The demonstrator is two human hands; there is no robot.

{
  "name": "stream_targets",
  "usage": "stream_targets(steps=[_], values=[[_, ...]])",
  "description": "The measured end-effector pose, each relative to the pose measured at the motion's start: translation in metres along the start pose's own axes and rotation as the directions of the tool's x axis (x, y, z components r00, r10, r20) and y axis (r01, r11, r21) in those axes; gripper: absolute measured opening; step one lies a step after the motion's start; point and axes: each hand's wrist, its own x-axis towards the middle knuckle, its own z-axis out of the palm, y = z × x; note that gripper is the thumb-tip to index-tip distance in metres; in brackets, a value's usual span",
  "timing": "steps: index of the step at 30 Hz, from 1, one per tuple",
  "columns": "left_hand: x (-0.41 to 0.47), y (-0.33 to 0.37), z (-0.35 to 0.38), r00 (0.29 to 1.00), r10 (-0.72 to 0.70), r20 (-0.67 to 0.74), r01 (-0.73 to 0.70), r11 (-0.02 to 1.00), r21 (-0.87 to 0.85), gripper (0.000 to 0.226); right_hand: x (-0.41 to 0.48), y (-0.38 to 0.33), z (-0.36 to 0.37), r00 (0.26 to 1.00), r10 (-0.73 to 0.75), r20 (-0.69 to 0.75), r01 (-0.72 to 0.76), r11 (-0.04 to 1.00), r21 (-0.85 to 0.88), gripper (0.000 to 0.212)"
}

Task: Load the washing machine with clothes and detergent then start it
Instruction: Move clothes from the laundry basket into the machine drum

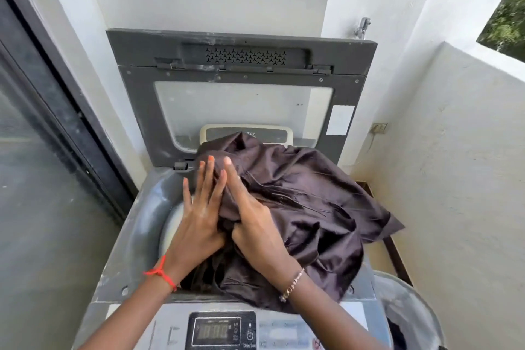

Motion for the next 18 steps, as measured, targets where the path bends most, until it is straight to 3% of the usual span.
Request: stream_targets(steps=[2,5,8,10,13,14,18], values=[[-0.012,-0.017,-0.004,0.998,-0.051,0.026,0.052,0.998,-0.021,0.121,0.006,0.004,0.019,0.997,0.037,0.066,-0.04,0.999,0.036,0.111],[-0.038,-0.025,0.015,0.976,-0.11,0.188,0.089,0.989,0.118,0.134,-0.004,0.036,0.047,0.969,0.205,0.14,-0.214,0.976,0.05,0.111],[-0.062,-0.027,0.045,0.873,-0.252,0.418,0.142,0.95,0.277,0.152,-0.025,0.08,0.062,0.892,0.293,0.344,-0.274,0.956,-0.103,0.112],[-0.064,-0.024,0.055,0.781,-0.306,0.544,0.158,0.94,0.302,0.144,-0.038,0.096,0.056,0.851,0.341,0.4,-0.281,0.938,-0.203,0.113],[-0.048,-0.014,0.056,0.641,-0.314,0.7,0.191,0.949,0.251,0.105,-0.049,0.102,0.032,0.852,0.443,0.278,-0.399,0.895,-0.202,0.109],[-0.037,-0.008,0.056,0.651,-0.284,0.704,0.187,0.959,0.214,0.102,-0.053,0.103,0.02,0.859,0.461,0.224,-0.427,0.885,-0.184,0.107],[0.014,0.039,0.059,0.803,-0.107,0.586,0.104,0.994,0.038,0.101,-0.083,0.106,-0.047,0.886,0.444,-0.136,-0.459,0.881,-0.117,0.096]])
